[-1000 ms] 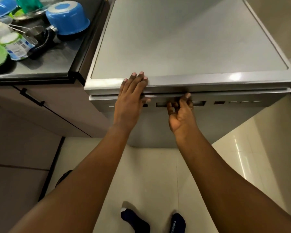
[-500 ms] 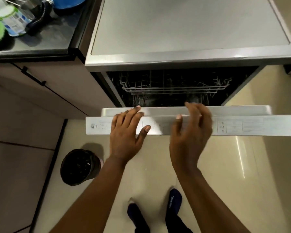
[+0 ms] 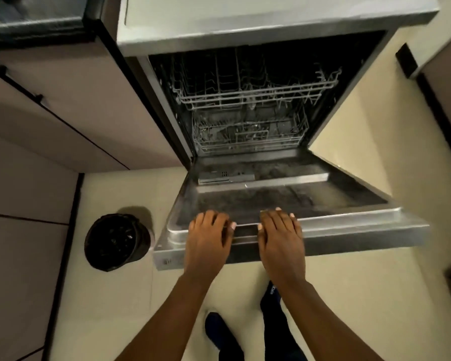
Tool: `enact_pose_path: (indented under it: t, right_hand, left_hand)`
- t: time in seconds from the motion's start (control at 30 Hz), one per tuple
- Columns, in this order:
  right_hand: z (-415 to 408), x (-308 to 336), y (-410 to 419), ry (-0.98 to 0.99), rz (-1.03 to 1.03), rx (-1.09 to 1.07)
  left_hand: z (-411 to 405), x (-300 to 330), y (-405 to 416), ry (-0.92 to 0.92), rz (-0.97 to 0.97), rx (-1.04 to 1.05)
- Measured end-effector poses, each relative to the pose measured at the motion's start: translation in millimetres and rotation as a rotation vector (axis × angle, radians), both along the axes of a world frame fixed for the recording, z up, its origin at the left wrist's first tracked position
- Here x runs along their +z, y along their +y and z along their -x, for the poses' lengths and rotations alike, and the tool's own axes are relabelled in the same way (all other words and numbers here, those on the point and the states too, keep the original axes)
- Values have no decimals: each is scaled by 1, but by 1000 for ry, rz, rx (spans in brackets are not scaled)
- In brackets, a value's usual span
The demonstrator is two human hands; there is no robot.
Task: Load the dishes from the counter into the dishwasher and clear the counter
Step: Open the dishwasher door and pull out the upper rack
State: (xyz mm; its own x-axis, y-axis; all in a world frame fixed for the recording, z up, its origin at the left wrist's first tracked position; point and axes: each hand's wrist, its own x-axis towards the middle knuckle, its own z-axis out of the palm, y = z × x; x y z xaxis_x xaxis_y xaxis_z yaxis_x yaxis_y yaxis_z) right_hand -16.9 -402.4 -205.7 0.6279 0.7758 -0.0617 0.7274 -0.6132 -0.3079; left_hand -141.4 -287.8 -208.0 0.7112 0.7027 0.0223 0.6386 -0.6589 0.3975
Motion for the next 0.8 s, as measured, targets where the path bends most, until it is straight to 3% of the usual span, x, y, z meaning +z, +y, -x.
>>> enact_pose_path:
  t: [0.27, 0.8]
  right_hand:
    - [46, -90, -76, 164, 234, 33]
    - [54, -264, -125, 506, 531, 239]
  left_hand:
    - [55, -86, -63, 194, 268, -93]
    - [84, -287, -129, 460, 439, -121]
